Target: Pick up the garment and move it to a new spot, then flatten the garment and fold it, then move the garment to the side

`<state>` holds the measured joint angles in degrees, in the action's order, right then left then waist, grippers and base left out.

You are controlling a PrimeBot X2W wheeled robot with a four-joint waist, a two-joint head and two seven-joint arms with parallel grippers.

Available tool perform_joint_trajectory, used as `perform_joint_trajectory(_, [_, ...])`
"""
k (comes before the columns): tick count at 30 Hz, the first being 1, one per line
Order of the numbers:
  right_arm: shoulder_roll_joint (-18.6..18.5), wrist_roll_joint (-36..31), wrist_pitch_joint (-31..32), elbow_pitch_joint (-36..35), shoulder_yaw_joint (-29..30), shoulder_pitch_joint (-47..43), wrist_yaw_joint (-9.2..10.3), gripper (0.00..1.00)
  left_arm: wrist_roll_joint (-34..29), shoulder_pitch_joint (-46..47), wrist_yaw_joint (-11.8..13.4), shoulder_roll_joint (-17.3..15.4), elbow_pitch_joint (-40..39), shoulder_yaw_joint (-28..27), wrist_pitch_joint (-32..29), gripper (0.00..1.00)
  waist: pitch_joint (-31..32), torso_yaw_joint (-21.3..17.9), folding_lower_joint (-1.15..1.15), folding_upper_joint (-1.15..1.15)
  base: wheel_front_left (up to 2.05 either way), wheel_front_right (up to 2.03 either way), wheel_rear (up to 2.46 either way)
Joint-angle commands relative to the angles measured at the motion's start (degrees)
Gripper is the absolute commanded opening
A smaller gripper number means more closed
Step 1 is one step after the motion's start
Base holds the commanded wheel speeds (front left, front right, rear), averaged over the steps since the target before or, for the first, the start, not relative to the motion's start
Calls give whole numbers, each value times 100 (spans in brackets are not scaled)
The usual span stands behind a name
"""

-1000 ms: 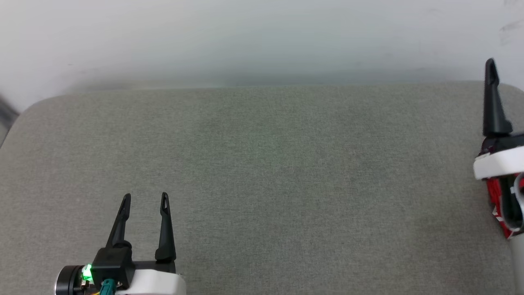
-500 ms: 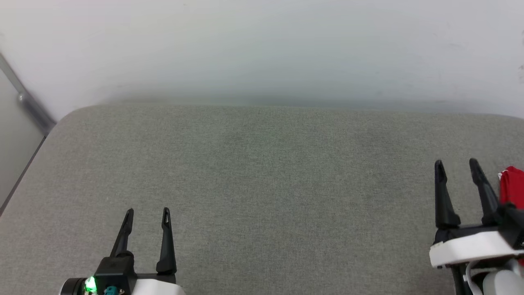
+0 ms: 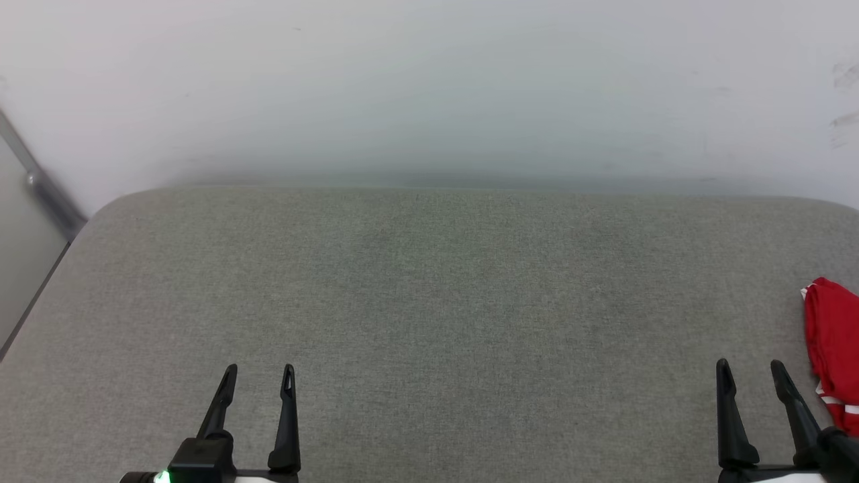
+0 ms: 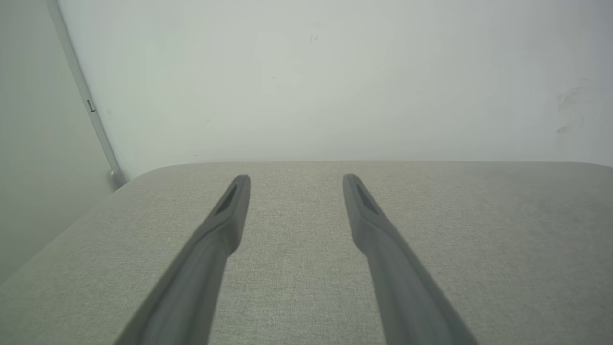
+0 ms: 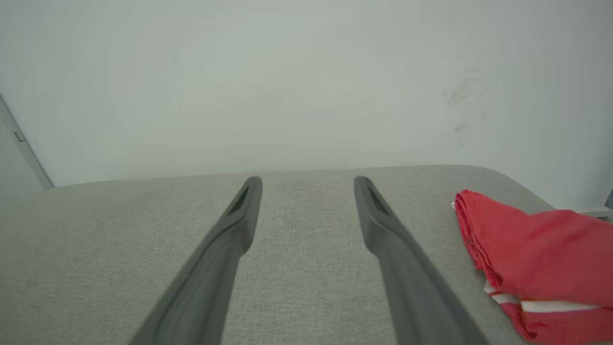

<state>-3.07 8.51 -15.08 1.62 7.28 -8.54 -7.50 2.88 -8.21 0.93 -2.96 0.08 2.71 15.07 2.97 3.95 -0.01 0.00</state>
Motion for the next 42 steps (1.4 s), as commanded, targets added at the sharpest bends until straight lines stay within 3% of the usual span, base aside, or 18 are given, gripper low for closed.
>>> perform_joint_trajectory(1, [31, 53, -10, -61, -20, -106, 2, 100, 32, -76, -31, 9, 13, -23, 13, 100, 2, -14, 1, 0, 0, 0, 0])
perform_joint_trajectory(10, [31, 76, -10, -29, -37, -137, 2, 100, 25, -71, -95, 11, 61, -25, 13, 100, -22, -44, 1, 0, 0, 0, 0])
perform_joint_trajectory(11, [7, 41, 0, -14, -42, -98, 0, 0, 27, -35, -78, 2, 52, -20, 0, 0, -23, -45, 1, 0, 0, 0, 0])
perform_joint_trajectory(15, [12, 112, 34, 186, -44, -87, 0, 0, 109, -100, -83, 2, 233, 8, -20, 0, -25, -47, 1, 0, 0, 0, 0])
perform_joint_trajectory(28, [13, 1663, 434, 375, -49, 214, 0, 0, 1855, 197, -220, -73, 446, -76, -347, 0, -58, -87, 1, 0, 0, 0, 0])
perform_joint_trajectory(42, [14, 2972, 768, 537, -55, 471, 0, 0, 3306, 460, -349, -122, 653, -160, -636, 0, -90, -126, 1, 0, 0, 0, 0])
